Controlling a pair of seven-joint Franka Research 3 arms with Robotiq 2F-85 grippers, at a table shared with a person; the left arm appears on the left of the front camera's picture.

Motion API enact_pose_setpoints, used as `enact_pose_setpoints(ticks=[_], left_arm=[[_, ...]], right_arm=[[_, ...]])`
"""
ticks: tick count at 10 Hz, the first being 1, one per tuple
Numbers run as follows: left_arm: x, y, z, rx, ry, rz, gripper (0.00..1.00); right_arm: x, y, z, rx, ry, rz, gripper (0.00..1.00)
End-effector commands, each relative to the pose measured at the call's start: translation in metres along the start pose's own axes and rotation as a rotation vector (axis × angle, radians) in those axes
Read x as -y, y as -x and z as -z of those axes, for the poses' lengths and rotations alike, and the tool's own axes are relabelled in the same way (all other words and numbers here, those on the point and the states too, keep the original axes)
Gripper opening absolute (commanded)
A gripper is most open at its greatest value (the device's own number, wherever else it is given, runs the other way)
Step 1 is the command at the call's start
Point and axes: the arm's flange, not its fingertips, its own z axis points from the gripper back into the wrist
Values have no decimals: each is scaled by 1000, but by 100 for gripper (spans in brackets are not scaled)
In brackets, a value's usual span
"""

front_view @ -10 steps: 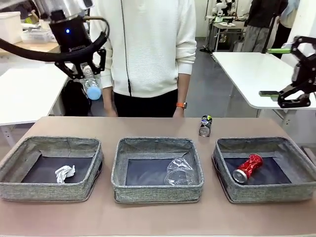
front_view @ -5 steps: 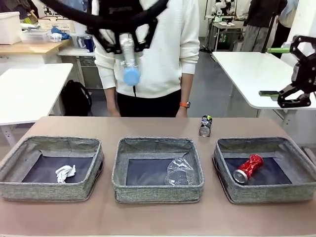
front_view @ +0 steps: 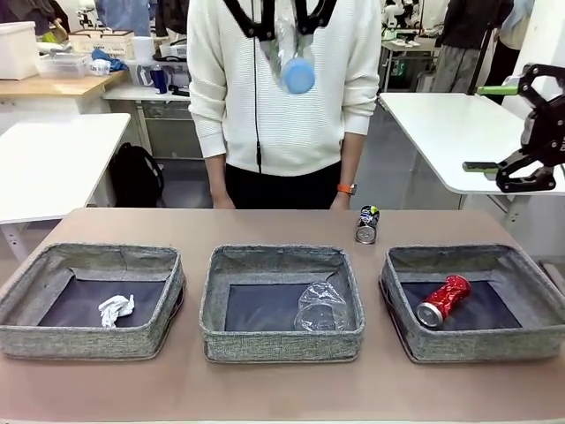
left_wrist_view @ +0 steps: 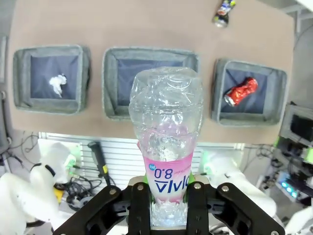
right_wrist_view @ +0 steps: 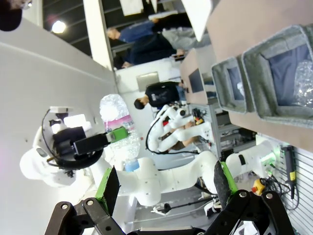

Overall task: Sort the waste into the appropriate baskets.
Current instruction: Pick up the waste item pointed out by the person.

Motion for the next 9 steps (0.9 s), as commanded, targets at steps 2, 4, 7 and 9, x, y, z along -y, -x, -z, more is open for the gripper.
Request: enact_pose_setpoints(ticks=[2, 4, 7, 9], left_arm=[[-5, 4, 5, 16, -20, 9, 22], [-5, 4, 5, 16, -20, 9, 22], [-5, 4, 5, 16, -20, 9, 22], [-5, 4, 5, 16, -20, 9, 22]], right_arm=[[-2, -1, 2, -7, -20, -19, 100], [-2, -1, 2, -7, -20, -19, 100], [-2, -1, 2, -7, -20, -19, 100], [-2, -1, 2, -7, -20, -19, 100]])
